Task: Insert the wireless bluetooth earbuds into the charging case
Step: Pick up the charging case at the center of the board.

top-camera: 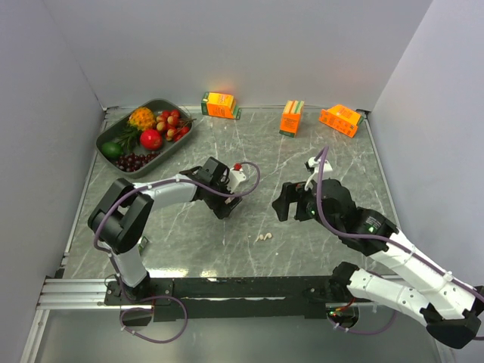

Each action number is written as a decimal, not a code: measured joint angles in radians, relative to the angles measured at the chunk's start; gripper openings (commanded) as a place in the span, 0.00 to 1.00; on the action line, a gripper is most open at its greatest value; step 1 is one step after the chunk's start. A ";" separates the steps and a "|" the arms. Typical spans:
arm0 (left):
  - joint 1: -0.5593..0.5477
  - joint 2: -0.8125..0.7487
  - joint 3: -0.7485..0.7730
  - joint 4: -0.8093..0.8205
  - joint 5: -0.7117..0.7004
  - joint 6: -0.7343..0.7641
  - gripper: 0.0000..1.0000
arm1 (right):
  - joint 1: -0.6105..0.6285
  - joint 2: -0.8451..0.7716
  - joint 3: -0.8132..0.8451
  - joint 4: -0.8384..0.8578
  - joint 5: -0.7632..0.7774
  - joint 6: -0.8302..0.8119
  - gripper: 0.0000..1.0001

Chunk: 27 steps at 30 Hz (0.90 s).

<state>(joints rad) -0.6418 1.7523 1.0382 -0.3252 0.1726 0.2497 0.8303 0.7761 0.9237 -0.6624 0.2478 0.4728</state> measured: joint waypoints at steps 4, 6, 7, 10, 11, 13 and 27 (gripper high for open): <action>0.000 0.006 0.000 0.010 0.005 0.002 0.83 | 0.000 -0.015 0.000 -0.005 0.005 -0.003 0.99; 0.000 0.006 0.000 0.014 0.006 0.003 0.83 | 0.000 -0.021 0.000 -0.006 0.007 -0.003 0.99; 0.000 0.007 0.000 0.015 0.007 0.003 0.84 | 0.000 -0.023 0.000 -0.006 0.007 -0.003 0.99; 0.000 0.009 0.000 0.025 0.006 0.004 0.88 | 0.000 -0.025 0.000 -0.010 0.007 -0.003 0.99; 0.000 0.011 0.000 0.029 0.006 0.005 0.88 | 0.000 -0.027 0.000 -0.012 0.007 -0.003 0.99; 0.000 0.015 0.006 0.029 0.005 0.006 0.86 | 0.000 -0.032 0.000 -0.012 0.008 -0.006 0.99; 0.001 0.039 0.031 0.035 -0.004 0.007 0.63 | 0.000 -0.040 0.007 -0.015 0.021 -0.014 0.99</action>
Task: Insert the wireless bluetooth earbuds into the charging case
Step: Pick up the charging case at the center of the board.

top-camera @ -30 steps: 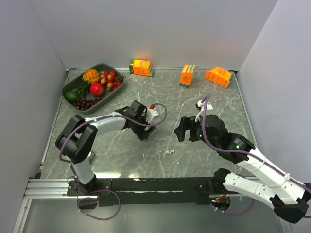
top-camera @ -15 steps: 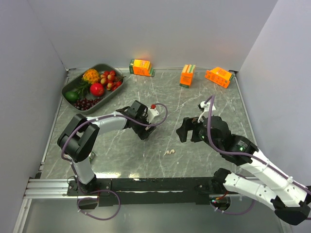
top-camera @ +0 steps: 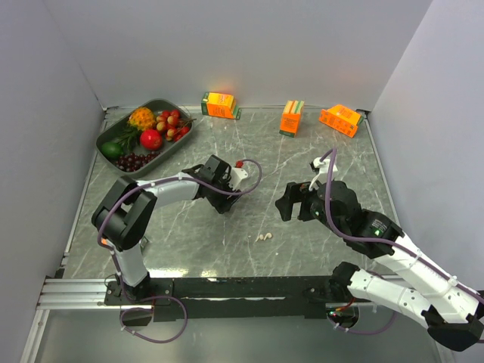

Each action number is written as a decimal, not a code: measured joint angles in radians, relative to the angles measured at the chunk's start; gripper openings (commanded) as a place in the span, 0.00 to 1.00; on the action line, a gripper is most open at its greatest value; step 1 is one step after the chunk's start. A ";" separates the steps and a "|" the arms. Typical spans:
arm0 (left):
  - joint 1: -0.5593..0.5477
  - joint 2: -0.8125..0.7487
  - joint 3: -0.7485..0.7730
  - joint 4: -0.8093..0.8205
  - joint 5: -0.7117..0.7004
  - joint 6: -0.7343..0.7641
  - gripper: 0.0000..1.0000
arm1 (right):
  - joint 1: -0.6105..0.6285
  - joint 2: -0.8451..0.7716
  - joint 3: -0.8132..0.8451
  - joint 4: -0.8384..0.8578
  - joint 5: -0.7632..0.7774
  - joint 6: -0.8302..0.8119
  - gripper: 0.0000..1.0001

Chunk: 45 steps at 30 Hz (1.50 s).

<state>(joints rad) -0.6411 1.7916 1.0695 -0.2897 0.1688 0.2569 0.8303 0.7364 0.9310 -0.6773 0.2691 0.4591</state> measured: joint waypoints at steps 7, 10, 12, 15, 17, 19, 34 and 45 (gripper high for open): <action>-0.004 -0.002 0.000 -0.005 -0.014 -0.064 0.43 | 0.000 -0.002 0.000 0.000 -0.001 0.004 0.99; -0.005 0.006 0.021 -0.031 -0.030 -0.122 0.31 | 0.000 -0.007 0.000 0.000 -0.002 0.010 0.99; -0.007 0.020 0.044 -0.051 -0.042 -0.166 0.24 | 0.000 -0.011 0.000 0.000 -0.005 0.016 0.99; -0.009 0.023 0.049 -0.048 -0.055 -0.234 0.14 | 0.000 -0.014 0.000 0.000 -0.007 0.023 0.99; -0.010 0.015 0.035 -0.029 -0.059 -0.274 0.03 | 0.000 -0.016 0.000 0.000 -0.007 0.024 0.99; -0.011 -0.007 0.007 -0.005 -0.060 -0.309 0.01 | 0.000 -0.017 0.000 -0.001 -0.007 0.027 0.99; -0.161 -0.715 -0.641 0.658 -0.117 -0.370 0.01 | 0.000 -0.023 0.000 0.000 -0.097 0.010 0.99; -0.269 -0.829 -0.774 0.962 -0.121 -0.327 0.01 | 0.001 0.163 0.033 0.086 -0.303 -0.036 0.99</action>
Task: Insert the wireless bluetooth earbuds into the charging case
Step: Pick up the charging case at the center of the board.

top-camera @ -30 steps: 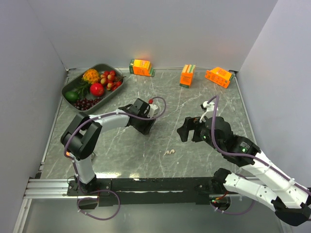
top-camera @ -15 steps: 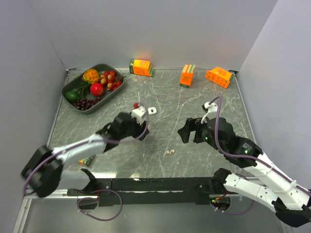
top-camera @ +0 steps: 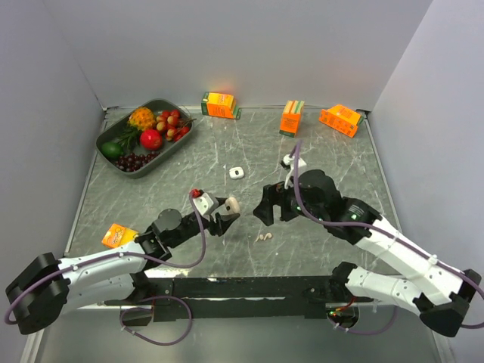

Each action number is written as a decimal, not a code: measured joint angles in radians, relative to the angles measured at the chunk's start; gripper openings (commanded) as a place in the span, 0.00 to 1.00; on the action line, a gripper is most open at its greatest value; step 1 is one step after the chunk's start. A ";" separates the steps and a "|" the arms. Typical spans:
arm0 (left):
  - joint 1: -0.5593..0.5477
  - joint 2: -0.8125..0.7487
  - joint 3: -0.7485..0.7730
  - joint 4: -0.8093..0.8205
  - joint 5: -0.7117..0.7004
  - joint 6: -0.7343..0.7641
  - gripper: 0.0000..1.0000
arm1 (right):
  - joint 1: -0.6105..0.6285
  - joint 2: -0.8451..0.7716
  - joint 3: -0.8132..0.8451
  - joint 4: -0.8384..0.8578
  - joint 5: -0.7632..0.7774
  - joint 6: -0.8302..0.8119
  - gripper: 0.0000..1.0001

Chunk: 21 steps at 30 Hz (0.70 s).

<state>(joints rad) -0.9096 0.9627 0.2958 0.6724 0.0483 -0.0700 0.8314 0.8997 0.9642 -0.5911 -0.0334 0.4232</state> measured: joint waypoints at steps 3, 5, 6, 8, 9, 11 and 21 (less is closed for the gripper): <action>-0.028 -0.008 0.006 0.005 0.000 0.016 0.01 | 0.005 0.047 0.016 0.016 -0.031 -0.003 0.99; -0.048 -0.011 0.011 0.004 -0.001 0.029 0.01 | 0.008 0.072 0.024 0.031 -0.043 -0.003 0.99; -0.059 -0.012 0.015 0.003 -0.001 0.032 0.01 | 0.009 0.080 0.028 0.038 -0.049 -0.002 0.99; -0.084 -0.015 0.020 0.000 -0.006 0.054 0.01 | 0.009 0.095 0.037 0.057 -0.063 -0.002 0.99; -0.095 -0.016 0.021 -0.002 -0.011 0.061 0.01 | 0.009 0.102 0.043 0.064 -0.071 -0.002 0.99; -0.121 -0.016 0.023 -0.005 -0.021 0.079 0.01 | 0.009 0.129 0.064 0.080 -0.092 0.000 0.99; -0.181 -0.017 0.043 -0.009 -0.049 0.116 0.01 | 0.010 0.204 0.087 0.121 -0.158 0.003 0.99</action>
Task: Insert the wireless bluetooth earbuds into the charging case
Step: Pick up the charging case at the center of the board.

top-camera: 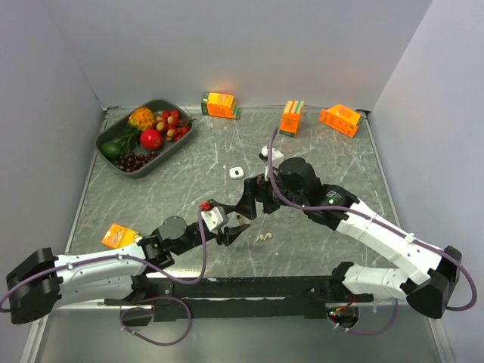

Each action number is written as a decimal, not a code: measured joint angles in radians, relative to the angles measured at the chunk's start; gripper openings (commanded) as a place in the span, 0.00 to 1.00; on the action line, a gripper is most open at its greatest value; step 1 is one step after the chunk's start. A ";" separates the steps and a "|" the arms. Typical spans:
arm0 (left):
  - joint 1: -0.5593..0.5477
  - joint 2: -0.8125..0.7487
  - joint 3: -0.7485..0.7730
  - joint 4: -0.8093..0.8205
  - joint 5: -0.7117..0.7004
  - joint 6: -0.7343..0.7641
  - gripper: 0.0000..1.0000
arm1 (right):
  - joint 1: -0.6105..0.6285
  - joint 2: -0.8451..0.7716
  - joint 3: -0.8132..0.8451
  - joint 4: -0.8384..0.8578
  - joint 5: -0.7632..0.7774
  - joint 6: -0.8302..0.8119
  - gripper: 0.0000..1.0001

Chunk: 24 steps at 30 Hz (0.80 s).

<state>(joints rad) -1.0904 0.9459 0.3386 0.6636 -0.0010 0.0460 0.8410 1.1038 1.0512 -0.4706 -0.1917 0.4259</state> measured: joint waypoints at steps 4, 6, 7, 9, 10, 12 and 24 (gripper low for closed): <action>-0.003 -0.001 0.022 -0.004 -0.015 0.016 0.01 | 0.001 -0.003 -0.005 0.006 -0.023 0.000 0.94; -0.003 -0.004 0.029 -0.010 -0.024 0.023 0.01 | 0.001 -0.008 -0.012 0.006 -0.035 -0.001 0.91; -0.004 -0.007 0.029 -0.015 -0.027 0.024 0.01 | 0.001 -0.010 -0.013 0.006 -0.040 -0.001 0.88; -0.004 -0.012 0.029 -0.023 -0.033 0.026 0.01 | 0.001 -0.010 -0.013 0.006 -0.049 -0.002 0.84; -0.004 -0.014 0.029 -0.026 -0.035 0.027 0.01 | 0.001 -0.010 -0.013 0.006 -0.054 -0.002 0.82; -0.005 -0.019 0.029 -0.030 -0.042 0.029 0.01 | 0.001 -0.010 -0.013 0.006 -0.061 -0.005 0.78; -0.005 -0.035 0.033 -0.044 -0.049 0.032 0.01 | 0.003 0.033 -0.013 0.007 -0.084 -0.009 0.51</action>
<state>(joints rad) -1.0950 0.9104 0.3717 0.6197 -0.0502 0.0776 0.8444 1.1370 1.0378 -0.4633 -0.2760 0.4168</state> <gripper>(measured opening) 0.601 0.647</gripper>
